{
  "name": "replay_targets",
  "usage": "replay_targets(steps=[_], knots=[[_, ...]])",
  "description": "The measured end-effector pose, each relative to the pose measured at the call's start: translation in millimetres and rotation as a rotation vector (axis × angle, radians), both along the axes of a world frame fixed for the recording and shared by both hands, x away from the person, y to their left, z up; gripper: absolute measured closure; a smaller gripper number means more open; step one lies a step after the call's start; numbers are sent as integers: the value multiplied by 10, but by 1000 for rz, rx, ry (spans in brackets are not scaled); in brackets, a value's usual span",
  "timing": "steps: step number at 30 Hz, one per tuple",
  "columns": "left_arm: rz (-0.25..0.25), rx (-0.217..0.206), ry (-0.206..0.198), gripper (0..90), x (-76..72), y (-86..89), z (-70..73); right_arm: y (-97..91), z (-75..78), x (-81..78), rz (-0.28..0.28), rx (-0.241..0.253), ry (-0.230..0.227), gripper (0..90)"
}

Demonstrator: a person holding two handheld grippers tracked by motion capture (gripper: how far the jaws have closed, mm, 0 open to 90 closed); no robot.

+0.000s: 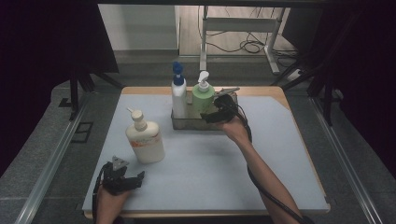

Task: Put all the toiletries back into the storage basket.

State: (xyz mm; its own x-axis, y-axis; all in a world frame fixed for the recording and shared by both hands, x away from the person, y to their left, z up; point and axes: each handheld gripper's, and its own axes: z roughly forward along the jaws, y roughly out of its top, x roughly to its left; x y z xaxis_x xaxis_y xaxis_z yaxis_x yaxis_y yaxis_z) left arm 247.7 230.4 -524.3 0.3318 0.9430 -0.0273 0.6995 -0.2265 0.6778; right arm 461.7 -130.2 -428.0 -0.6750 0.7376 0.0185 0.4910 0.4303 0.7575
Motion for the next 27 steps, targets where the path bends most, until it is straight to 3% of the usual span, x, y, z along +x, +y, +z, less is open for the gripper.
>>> replay_targets(steps=[5, 8, 16, 22, 27], knots=[[0, 0, 0, 121, 0, 0, 0, -110, 0, -11, -9, 12, 13, 246], [0, -2, 0, 121, 1, -1, 0, -176, -6, -14, -12, -5, 23, 341], [0, -1, 1, 121, 1, -1, 1, -298, -47, 20, -21, 1, 41, 647], [0, -1, 1, 121, 1, -1, 1, -292, -73, 77, -23, -13, 27, 862], [-1, 1, 1, 121, 1, 1, 1, -274, -113, 149, -56, -17, 46, 895]])
